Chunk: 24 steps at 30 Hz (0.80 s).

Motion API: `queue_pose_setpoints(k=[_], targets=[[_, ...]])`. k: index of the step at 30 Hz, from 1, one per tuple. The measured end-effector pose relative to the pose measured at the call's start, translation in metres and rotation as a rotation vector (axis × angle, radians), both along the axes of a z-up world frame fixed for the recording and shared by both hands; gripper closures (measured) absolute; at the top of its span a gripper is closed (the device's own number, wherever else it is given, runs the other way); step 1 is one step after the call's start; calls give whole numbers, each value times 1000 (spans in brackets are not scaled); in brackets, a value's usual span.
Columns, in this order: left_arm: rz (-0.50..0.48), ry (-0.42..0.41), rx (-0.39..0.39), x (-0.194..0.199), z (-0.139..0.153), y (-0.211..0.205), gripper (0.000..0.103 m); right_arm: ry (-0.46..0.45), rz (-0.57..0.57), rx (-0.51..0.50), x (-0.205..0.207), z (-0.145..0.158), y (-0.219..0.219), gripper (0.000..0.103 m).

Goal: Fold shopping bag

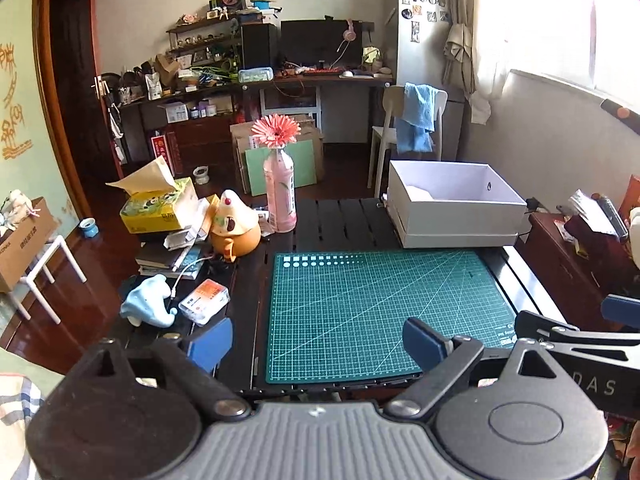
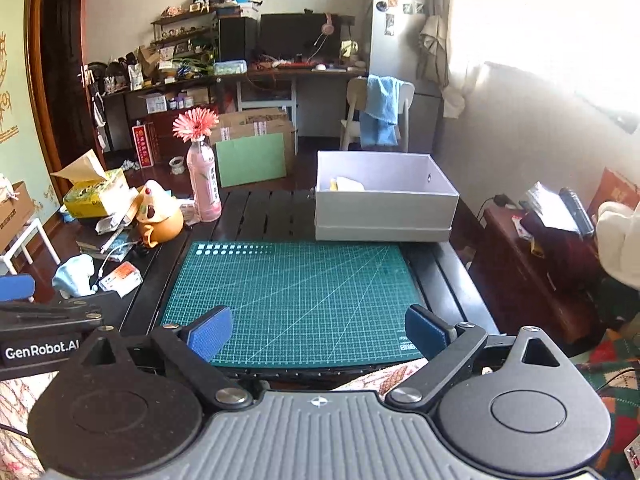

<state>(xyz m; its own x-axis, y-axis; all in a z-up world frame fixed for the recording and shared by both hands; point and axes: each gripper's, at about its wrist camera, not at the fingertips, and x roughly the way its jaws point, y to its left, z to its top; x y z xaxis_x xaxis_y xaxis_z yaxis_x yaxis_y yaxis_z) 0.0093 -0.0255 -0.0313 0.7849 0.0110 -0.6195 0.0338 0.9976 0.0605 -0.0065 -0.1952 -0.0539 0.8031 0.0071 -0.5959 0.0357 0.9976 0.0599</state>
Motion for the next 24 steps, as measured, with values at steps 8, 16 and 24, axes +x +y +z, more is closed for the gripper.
queue_pose_setpoints(k=[8,16,24], targets=[[8,-17,6,-7,8,-2,12,-21,1,10,-7,7,0,9],[-23,-12,-11,-11,11,-5,11,-12,-18,-16,-8,10,0,10],[-10,4,-14,-8,9,-2,11,-9,-12,-27,-10,13,1,10]])
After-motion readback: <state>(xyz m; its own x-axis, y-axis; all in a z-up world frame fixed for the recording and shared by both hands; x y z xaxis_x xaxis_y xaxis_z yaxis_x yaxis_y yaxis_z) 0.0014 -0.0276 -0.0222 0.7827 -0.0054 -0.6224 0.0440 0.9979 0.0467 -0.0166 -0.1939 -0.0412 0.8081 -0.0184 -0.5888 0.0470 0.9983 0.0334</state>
